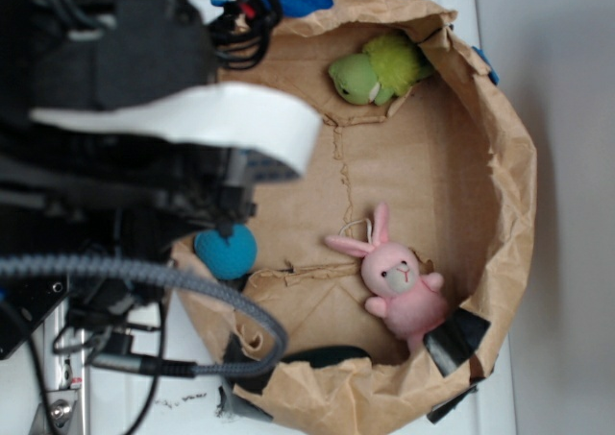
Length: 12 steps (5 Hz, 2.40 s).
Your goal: Grab the pink bunny.
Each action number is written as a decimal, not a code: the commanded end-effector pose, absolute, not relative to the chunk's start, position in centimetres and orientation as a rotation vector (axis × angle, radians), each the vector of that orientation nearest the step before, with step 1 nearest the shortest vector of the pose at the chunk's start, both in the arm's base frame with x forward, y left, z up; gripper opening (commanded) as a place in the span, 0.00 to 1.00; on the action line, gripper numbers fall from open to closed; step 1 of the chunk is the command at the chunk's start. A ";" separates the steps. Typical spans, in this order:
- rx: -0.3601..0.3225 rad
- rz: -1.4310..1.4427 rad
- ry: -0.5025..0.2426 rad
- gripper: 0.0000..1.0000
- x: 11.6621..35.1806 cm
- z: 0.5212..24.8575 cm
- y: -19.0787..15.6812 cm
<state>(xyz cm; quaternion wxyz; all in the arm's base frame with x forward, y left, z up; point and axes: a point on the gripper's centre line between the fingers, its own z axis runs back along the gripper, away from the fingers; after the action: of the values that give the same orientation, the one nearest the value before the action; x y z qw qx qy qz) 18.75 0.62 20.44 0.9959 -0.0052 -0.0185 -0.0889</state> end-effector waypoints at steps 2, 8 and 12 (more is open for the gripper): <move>0.016 -0.271 -0.125 1.00 27.9 16.8 4.2; -0.123 -0.592 -0.135 1.00 31.2 11.9 2.3; -0.094 -0.774 -0.190 1.00 27.9 9.2 -0.4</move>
<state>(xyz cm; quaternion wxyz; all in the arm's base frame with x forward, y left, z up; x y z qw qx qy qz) 27.91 0.69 8.30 0.9275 -0.0535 -0.0779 -0.3616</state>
